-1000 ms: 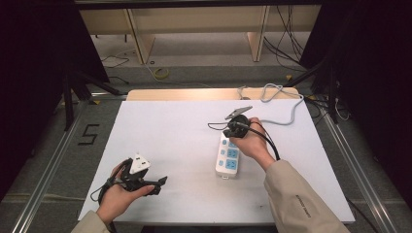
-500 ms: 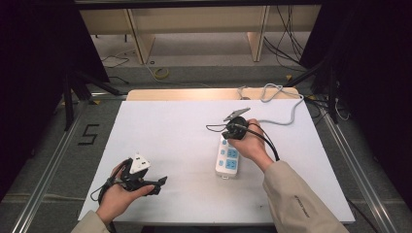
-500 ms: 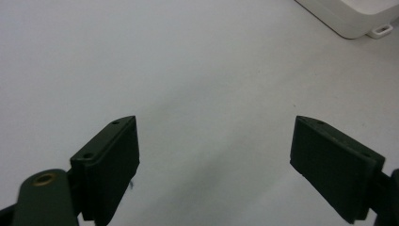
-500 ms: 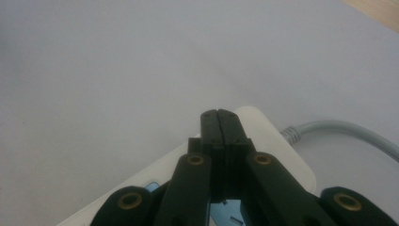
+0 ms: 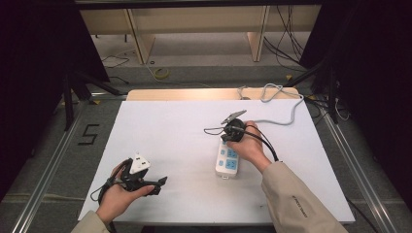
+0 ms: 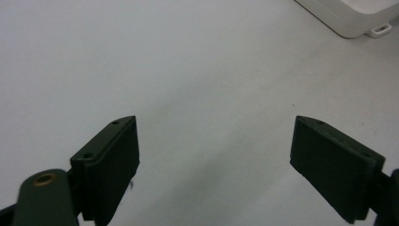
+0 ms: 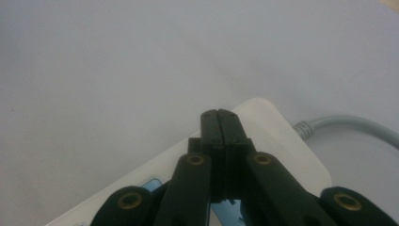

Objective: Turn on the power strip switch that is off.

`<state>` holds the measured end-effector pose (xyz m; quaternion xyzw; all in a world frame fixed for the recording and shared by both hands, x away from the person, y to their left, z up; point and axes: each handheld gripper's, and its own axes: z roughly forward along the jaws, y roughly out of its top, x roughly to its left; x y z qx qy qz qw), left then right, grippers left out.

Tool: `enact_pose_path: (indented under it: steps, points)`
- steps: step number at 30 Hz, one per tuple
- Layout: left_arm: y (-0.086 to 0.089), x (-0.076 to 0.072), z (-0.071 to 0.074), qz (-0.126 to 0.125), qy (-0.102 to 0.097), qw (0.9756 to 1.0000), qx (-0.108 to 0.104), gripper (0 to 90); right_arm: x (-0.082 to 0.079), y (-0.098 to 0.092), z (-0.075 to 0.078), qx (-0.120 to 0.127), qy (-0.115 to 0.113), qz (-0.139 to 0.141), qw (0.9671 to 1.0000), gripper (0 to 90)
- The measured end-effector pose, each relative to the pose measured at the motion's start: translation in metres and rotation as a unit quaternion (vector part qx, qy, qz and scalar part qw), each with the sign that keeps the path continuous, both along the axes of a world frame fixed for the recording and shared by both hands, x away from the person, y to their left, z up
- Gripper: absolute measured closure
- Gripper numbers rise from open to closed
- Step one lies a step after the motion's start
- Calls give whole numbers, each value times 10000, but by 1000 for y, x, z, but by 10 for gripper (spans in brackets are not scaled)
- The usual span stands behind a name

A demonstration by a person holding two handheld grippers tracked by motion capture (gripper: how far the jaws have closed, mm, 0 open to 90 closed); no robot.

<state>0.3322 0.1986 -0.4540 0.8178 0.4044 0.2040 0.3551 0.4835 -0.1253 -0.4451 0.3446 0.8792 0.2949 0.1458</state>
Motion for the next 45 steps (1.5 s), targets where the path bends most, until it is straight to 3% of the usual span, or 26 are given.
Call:
enact_pose_path:
  steps: [23,26,29,37,45]
  points:
    - [-1,0,0,2,30,10000,4,157,-2,2,-3,-94,71,17,9999,900]
    - [0,0,0,11,26,10000,0,157,-2,4,-4,3,131,68,9999,900]
    - [0,0,0,11,20,10000,-5,157,-3,8,-4,-126,73,59,9999,900]
    - [-1,1,0,-1,58,10000,-45,157,0,-4,-5,177,139,-111,9997,900]
    - [0,0,0,10,32,10000,-46,157,2,-2,-6,141,108,-90,9998,900]
